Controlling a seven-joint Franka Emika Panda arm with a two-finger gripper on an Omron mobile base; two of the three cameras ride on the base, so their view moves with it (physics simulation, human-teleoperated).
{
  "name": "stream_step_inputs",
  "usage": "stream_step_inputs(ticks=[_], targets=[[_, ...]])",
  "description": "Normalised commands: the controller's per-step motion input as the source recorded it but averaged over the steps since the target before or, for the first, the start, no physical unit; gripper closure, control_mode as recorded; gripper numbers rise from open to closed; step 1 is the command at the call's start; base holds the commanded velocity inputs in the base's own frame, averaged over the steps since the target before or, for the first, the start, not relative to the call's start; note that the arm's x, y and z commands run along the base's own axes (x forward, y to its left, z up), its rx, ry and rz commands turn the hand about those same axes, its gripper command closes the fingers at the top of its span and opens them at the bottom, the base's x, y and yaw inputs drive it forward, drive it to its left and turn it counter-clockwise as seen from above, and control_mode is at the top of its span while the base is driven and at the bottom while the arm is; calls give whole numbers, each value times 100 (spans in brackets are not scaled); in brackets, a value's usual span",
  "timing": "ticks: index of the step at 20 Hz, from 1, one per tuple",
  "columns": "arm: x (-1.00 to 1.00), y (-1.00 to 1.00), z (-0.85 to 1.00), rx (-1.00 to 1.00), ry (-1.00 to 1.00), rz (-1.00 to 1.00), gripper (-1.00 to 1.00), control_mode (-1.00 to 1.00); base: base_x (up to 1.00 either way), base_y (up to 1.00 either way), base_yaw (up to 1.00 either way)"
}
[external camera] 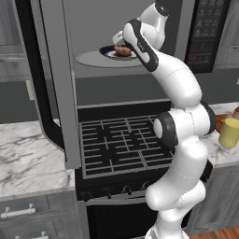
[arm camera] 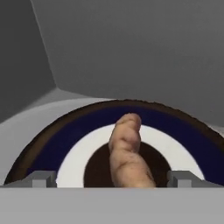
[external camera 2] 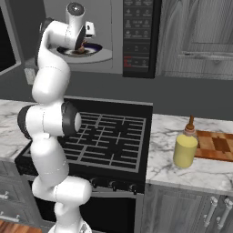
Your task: Retrieve the reheated potato from the microwave, then place the potato, cheese, and condiment on the cutting board.
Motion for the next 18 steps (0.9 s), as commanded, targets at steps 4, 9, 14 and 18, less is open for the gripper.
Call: stream_step_inputs(ticks=[4, 9, 14, 18], targets=[[28, 0, -6, 0, 0, 0, -100, -100, 0, 0, 0], [26, 0, -9, 0, 0, 0, -100, -100, 0, 0, 0], [21, 0, -10, 0, 2, 0, -100, -100, 0, 0, 0], [2, 8, -16, 0, 5, 0, -100, -100, 0, 0, 0]])
